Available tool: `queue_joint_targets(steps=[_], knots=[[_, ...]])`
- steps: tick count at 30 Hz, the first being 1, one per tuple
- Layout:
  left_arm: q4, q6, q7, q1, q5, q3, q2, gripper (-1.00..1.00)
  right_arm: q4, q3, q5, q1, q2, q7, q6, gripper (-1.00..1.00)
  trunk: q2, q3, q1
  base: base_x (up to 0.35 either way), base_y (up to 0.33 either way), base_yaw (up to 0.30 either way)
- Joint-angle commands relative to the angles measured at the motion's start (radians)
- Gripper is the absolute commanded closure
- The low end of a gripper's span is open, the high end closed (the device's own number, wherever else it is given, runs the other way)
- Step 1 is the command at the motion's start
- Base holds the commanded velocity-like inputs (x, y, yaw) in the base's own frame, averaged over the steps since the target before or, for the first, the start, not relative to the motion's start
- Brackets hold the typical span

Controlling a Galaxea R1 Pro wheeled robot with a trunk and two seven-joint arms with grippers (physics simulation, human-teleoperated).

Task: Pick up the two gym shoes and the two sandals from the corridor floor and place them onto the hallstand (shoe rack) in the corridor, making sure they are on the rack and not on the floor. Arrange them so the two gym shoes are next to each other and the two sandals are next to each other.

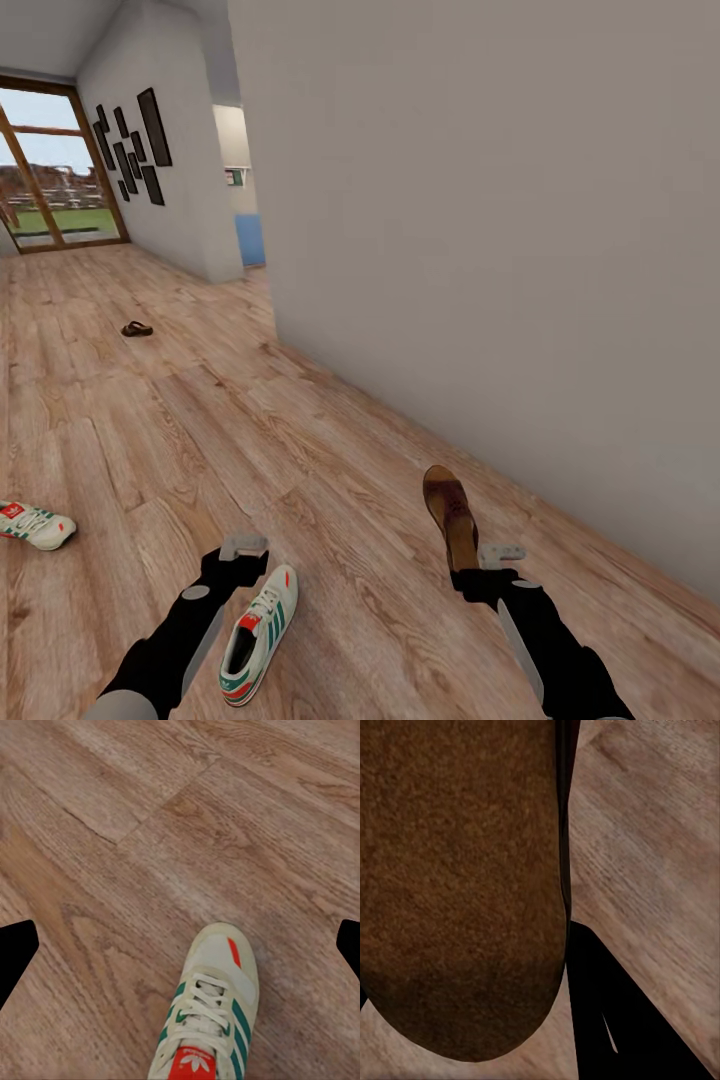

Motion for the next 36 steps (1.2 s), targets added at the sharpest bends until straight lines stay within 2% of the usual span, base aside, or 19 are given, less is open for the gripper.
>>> queue_joint_targets(steps=[1, 3, 7, 11, 14, 19, 23, 27, 30, 36], knots=[[0.001, 0.005, 0.0, 0.0, -0.008, 0.001, 0.0, -1.0, -0.002, 0.0, -0.004, 0.0, 0.0, -0.002, 0.006, 1.0, 0.0, -0.001, 0.0, 0.0, 0.0, 0.0], [0.004, 0.005, 0.0, 0.0, -0.008, 0.001, 0.003, -1.0, -0.002, 0.001, -0.004, 0.0, 0.0, -0.002, 0.006, 1.0, 0.0, -0.001, 0.0, 0.0, 0.0, 0.0], [0.007, 0.005, -0.002, 0.0, -0.008, 0.0, 0.025, -1.0, -0.002, 0.001, -0.004, 0.0, 0.0, -0.002, 0.006, 1.0, 0.0, -0.001, 0.0, 0.0, 0.0, 0.0], [0.019, 0.005, -0.028, 0.002, -0.008, -0.001, 0.043, -1.0, -0.002, 0.001, -0.003, 0.0, 0.0, -0.002, 0.006, 1.0, 0.0, -0.002, 0.0, 0.0, 0.0, 0.0], [0.045, 0.004, -0.041, 0.002, -0.011, -0.003, 0.047, -1.0, -0.002, 0.001, -0.003, 0.0, 0.0, -0.002, 0.006, 1.0, 0.0, -0.004, 0.0, 0.0, 0.0, 0.0], [0.075, 0.004, -0.053, 0.002, -0.087, -0.007, 0.05, -1.0, -0.002, 0.001, -0.004, 0.0, 0.0, -0.002, 0.006, 1.0, -0.007, -0.014, 0.004, 0.0, 0.0, 0.0], [0.104, -0.003, -0.056, 0.002, -0.114, -0.008, 0.049, -1.0, -0.002, 0.001, -0.003, 0.0, 0.0, -0.002, 0.006, 1.0, -0.007, -0.018, 0.004, 0.0, 0.0, 0.0], [0.133, -0.047, -0.057, 0.002, -0.12, -0.008, 0.049, -1.0, -0.002, 0.001, -0.003, 0.0, 0.0, -0.002, 0.006, 1.0, -0.007, -0.019, 0.004, 0.0, 0.0, 0.0], [0.147, -0.064, -0.057, 0.002, -0.122, -0.008, 0.049, -1.0, -0.002, 0.001, -0.003, 0.0, 0.0, -0.002, 0.006, 1.0, -0.028, -0.031, 0.015, 0.0, 0.0, 0.0], [0.17, -0.069, -0.057, 0.002, -0.122, -0.008, 0.049, -1.0, -0.002, 0.001, -0.003, 0.0, 0.0, -0.002, 0.006, 1.0, -0.03, -0.063, 0.018, 0.0, 0.0, 0.0]])
